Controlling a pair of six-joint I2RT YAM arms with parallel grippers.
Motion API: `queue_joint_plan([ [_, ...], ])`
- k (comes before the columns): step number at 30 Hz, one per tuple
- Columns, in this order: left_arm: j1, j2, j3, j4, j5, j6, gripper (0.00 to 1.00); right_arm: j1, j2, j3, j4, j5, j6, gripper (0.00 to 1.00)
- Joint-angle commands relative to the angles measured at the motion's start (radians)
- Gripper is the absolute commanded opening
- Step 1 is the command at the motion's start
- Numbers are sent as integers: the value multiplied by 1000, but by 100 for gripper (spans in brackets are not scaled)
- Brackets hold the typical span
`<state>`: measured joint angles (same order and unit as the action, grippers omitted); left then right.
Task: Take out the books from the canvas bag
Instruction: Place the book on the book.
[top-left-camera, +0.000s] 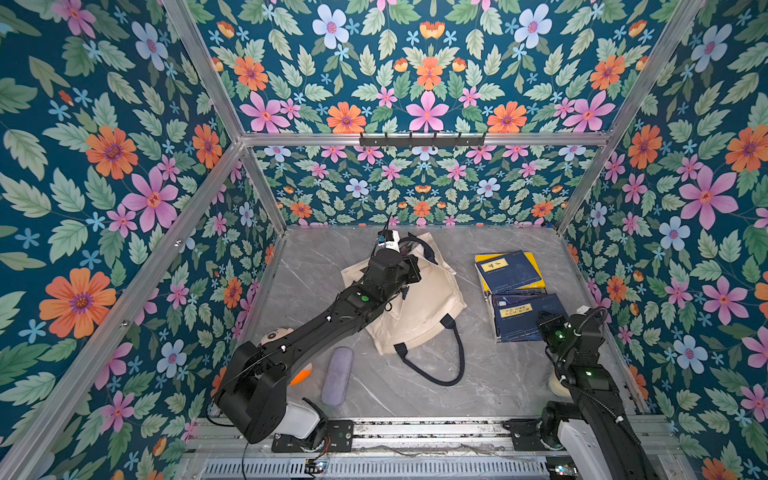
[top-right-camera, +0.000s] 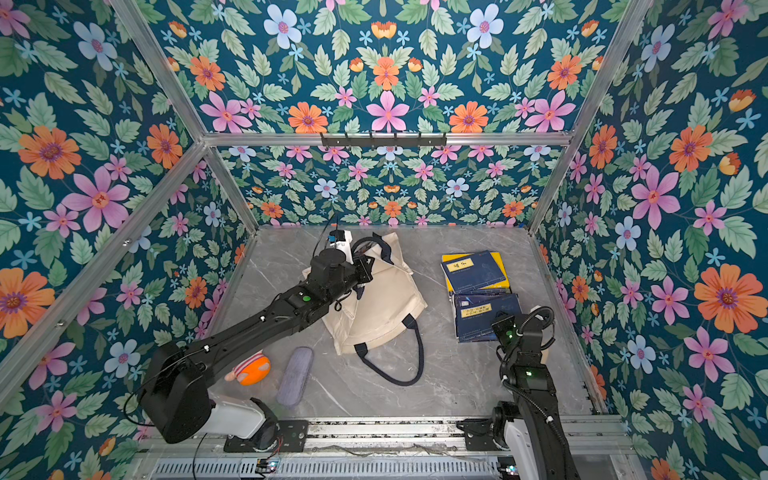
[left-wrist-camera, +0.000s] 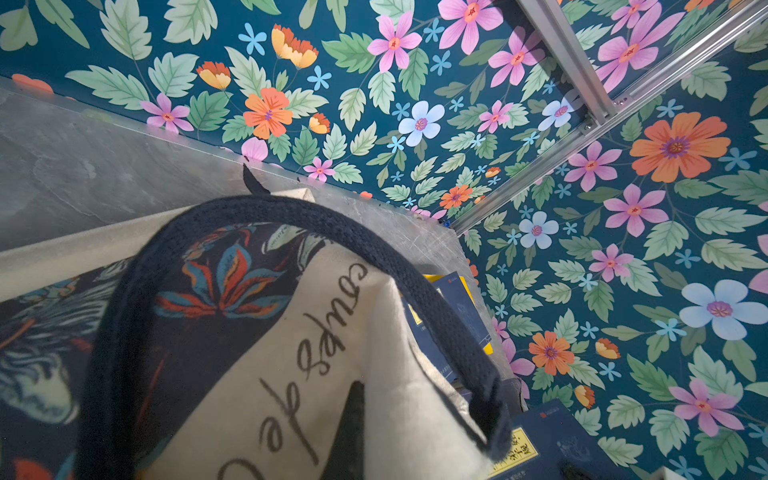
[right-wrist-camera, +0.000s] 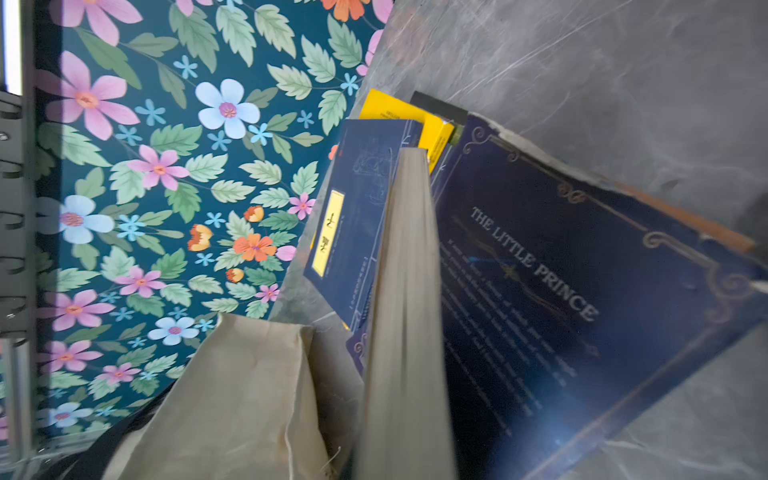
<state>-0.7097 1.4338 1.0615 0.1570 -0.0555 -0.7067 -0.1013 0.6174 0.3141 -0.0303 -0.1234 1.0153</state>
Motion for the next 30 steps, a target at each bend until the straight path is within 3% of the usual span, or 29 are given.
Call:
queue_joint_plan([
  [1,1,0,13,18,3,4,0,-3,1,-6,145,-94,35,0],
  [8,1,2,11,17,3,2,0,-6,-2,-11,38,114,-2,0],
  [17,0,6,14,16,12,0,0,-11,201,29,56,118,-9,0],
  [21,-1,5,15,15,13,0,0,-10,217,30,-5,155,23,1],
  [25,-2,8,16,15,17,-1,0,-11,204,30,-71,193,38,29],
  [30,-2,11,20,12,20,-3,0,-11,217,62,-122,188,21,54],
])
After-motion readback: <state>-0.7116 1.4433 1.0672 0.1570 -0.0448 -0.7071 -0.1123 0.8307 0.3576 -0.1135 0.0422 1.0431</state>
